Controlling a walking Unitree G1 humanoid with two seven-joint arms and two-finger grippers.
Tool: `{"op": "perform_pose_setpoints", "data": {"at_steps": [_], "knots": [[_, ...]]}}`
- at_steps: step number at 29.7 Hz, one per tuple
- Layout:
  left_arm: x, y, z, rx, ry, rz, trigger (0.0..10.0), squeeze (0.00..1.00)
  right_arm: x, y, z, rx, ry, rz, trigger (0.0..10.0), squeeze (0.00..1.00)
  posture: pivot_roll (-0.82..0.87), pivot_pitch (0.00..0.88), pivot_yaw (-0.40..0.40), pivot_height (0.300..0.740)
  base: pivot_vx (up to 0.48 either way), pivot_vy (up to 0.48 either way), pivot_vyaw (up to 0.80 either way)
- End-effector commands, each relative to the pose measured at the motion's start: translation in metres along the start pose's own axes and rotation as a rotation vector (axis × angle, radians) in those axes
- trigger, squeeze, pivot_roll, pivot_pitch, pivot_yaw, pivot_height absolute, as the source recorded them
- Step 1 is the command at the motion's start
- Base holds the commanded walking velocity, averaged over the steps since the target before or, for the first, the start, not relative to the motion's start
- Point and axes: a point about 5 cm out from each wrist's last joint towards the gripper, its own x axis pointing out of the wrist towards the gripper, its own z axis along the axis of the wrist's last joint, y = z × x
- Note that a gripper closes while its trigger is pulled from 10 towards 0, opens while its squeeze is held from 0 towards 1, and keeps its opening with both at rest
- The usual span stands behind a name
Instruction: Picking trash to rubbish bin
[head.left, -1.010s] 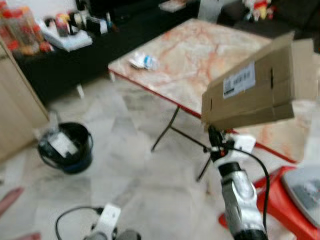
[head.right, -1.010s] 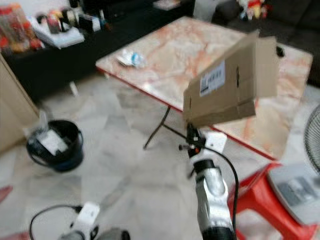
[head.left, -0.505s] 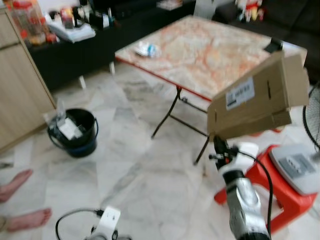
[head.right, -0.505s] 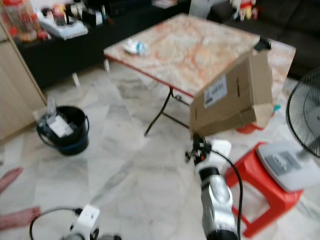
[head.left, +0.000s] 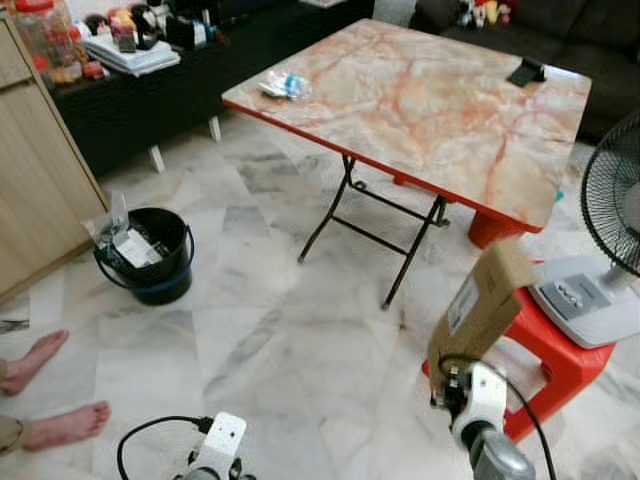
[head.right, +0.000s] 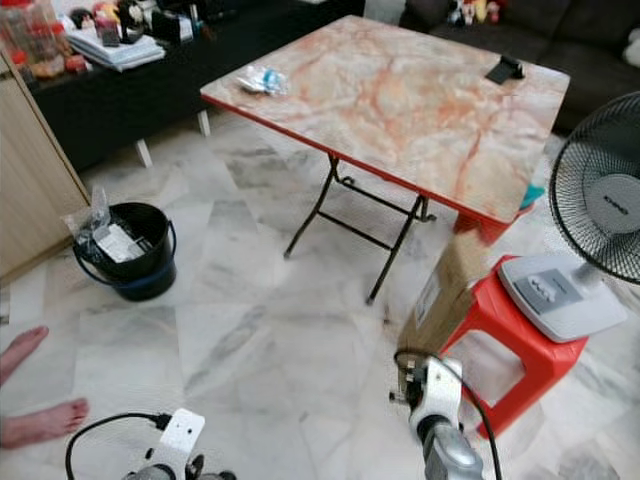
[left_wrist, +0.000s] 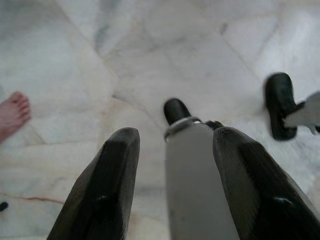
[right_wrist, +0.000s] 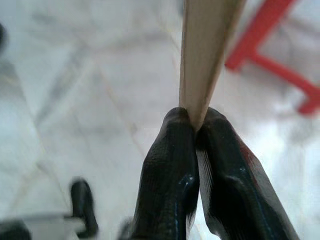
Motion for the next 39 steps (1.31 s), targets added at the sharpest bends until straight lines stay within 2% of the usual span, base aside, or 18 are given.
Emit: {"op": "perform_pose_setpoints", "data": {"at_steps": [1, 4, 6, 11, 16, 21, 27, 30, 37, 39], "knots": [[-0.001, -0.002, -0.005, -0.012, 0.026, -0.008, 10.0, 0.00, -0.006, -0.012, -0.018, -0.019, 0.088, -0.059, 10.0, 0.00, 0.04, 0.127, -0.088, 0.740, 0.000, 0.000, 0.00], [-0.001, -0.002, -0.005, -0.011, 0.027, -0.007, 10.0, 0.00, -0.010, -0.011, -0.032, -0.030, 0.138, -0.056, 10.0, 0.00, 0.05, 0.128, -0.093, 0.740, 0.000, 0.000, 0.00], [-0.001, -0.002, -0.005, -0.011, 0.027, -0.007, 10.0, 0.00, -0.010, -0.009, -0.033, -0.037, 0.142, -0.050, 10.0, 0.00, 0.05, 0.128, -0.093, 0.740, 0.000, 0.000, 0.00], [-0.001, -0.003, -0.006, -0.015, 0.034, -0.005, 10.0, 0.00, -0.007, -0.002, -0.030, -0.037, 0.125, -0.032, 10.0, 0.00, 0.03, 0.132, -0.090, 0.740, 0.000, 0.000, 0.00], [0.000, -0.003, -0.005, -0.015, 0.033, -0.008, 10.0, 0.00, -0.004, -0.001, -0.024, -0.091, 0.122, -0.035, 10.0, 0.00, 0.04, 0.130, -0.095, 0.740, 0.000, 0.000, 0.70], [0.000, -0.003, -0.004, -0.019, 0.032, -0.002, 10.0, 0.00, -0.002, 0.006, -0.021, -0.082, 0.121, -0.010, 10.0, 0.00, 0.04, 0.127, -0.100, 0.740, 0.000, 0.000, 0.31], [0.000, -0.003, -0.003, -0.015, 0.032, -0.001, 10.0, 0.00, -0.002, 0.007, -0.022, -0.068, 0.123, -0.021, 10.0, 0.00, 0.04, 0.125, -0.096, 0.740, 0.264, 0.000, 0.00], [0.000, -0.003, -0.004, -0.014, 0.031, -0.001, 10.0, 0.00, -0.003, 0.004, -0.025, -0.095, 0.136, -0.024, 10.0, 0.00, 0.04, 0.124, -0.096, 0.740, 0.276, 0.000, 0.00], [0.000, -0.003, -0.004, -0.013, 0.032, 0.001, 10.0, 0.00, -0.004, 0.003, -0.025, -0.093, 0.130, -0.029, 10.0, 0.00, 0.04, 0.122, -0.095, 0.740, 0.293, 0.000, 0.75], [0.000, -0.003, -0.005, -0.010, 0.032, 0.002, 10.0, 0.00, -0.003, 0.003, -0.025, -0.060, 0.119, -0.023, 10.0, 0.00, 0.04, 0.118, -0.091, 0.740, 0.300, 0.000, 0.00]]}}
